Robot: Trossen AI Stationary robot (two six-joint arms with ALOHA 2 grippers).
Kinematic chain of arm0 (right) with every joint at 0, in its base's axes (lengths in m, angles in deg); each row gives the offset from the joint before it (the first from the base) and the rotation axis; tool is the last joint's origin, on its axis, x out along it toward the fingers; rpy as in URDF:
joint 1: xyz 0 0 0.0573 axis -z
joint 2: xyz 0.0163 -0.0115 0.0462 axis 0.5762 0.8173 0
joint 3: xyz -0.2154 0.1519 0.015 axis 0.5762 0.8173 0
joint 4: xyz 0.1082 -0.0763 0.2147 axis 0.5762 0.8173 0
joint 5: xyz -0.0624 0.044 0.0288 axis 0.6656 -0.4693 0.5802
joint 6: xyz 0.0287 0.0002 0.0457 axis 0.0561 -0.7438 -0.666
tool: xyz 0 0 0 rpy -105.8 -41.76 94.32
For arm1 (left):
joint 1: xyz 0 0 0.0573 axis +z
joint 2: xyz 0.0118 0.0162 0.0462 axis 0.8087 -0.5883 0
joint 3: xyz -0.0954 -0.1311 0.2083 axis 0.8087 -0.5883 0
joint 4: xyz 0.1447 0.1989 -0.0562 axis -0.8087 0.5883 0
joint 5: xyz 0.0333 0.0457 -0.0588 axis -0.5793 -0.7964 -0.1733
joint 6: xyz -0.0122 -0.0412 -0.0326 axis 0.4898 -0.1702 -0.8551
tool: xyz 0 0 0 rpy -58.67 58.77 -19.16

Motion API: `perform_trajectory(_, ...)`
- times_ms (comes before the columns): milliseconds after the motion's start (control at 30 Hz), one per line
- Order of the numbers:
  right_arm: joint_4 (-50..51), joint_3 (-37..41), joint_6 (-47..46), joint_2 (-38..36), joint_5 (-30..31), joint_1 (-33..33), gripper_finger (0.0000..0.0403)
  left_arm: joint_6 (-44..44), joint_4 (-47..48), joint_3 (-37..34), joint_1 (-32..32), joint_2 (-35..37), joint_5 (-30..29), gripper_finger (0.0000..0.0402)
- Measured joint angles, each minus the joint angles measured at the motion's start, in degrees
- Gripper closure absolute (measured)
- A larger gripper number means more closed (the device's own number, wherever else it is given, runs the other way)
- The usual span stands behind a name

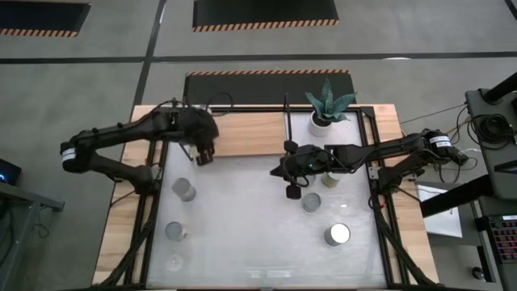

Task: Pick and place cans onto a shelf
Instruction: Put the canned peas on the shelf

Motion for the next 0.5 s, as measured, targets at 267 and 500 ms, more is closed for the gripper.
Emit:
perform_trajectory(267,0.31,0.0,-0.13,0.0,-0.02,-0.39,0.039,-29.37,8.49,0.1,-13.03,-0.11,6.1,0.0334)
perform_trajectory(500,0.33,0.0,0.77,0.0,-0.02,-0.37,0.039,-52.51,22.65,-0.32,-26.72,-2.65,5.37,0.0334)
